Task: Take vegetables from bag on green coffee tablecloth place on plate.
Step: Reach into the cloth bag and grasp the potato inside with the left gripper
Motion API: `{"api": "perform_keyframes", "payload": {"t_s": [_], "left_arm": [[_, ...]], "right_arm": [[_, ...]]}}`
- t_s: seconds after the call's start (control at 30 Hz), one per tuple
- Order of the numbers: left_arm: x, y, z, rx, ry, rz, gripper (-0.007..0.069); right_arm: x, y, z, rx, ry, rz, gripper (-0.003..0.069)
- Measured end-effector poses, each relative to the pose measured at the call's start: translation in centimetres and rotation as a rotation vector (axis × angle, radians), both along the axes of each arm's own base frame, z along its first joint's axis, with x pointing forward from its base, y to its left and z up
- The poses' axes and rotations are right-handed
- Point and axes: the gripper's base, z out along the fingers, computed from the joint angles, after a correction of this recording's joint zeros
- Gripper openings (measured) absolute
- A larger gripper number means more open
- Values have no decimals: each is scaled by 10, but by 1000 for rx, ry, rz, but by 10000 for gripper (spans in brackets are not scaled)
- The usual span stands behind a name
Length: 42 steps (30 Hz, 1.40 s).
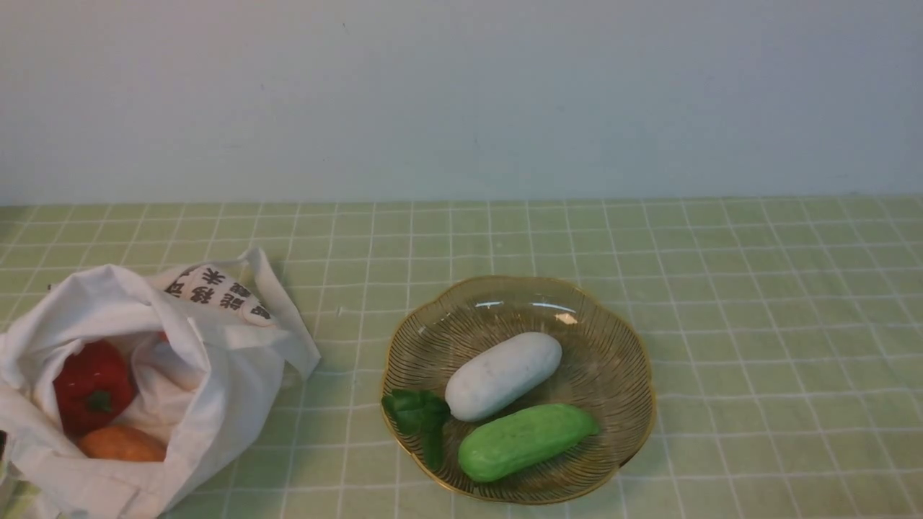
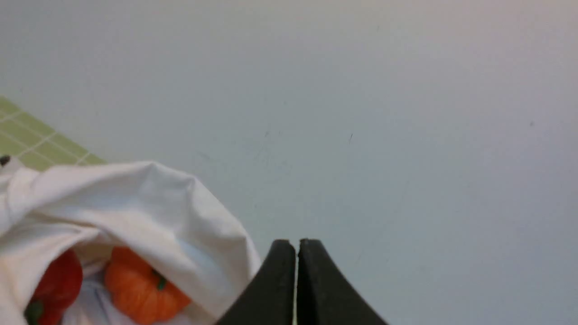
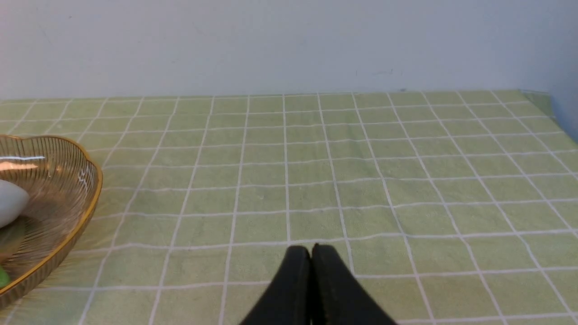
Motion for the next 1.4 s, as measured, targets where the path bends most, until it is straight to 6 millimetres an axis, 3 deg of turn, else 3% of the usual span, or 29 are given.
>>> {"api": "perform_keyframes", "payload": {"t_s": [0.23, 0.37, 0.4, 0.5, 0.57, 0.6, 0.7, 0.87, 1.0, 1.03, 1.1, 1.17, 1.4], "left_arm": [[-5, 12, 18, 22, -197, 141, -5], [-17, 12, 59, 106, -309, 172, -5], [-21, 7, 82, 197, -290, 131, -5], [-16, -5, 110, 370, -169, 19, -5], [-3, -14, 116, 462, -25, -93, -5], [-4, -14, 118, 462, -33, -91, -5], [28, -30, 118, 568, 297, -334, -5], [69, -33, 105, 665, 704, -525, -5], [92, -25, 99, 703, 928, -510, -5], [104, -20, 93, 714, 1050, -486, -4], [111, -17, 89, 721, 1112, -473, -4], [131, -12, 78, 724, 1250, -462, -1], [172, -10, 50, 710, 1420, -507, -1]], "right_arm": [[0, 0, 0, 0, 0, 0, -16], [0, 0, 0, 0, 0, 0, -16], [0, 0, 0, 0, 0, 0, -16], [0, 0, 0, 0, 0, 0, -16], [0, 0, 0, 0, 0, 0, -16], [0, 0, 0, 0, 0, 0, -16], [0, 0, 0, 0, 0, 0, -16], [0, 0, 0, 0, 0, 0, -16], [0, 0, 0, 0, 0, 0, -16], [0, 0, 0, 0, 0, 0, -16], [0, 0, 0, 0, 0, 0, -16], [0, 0, 0, 0, 0, 0, -16], [0, 0, 0, 0, 0, 0, -16]]}}
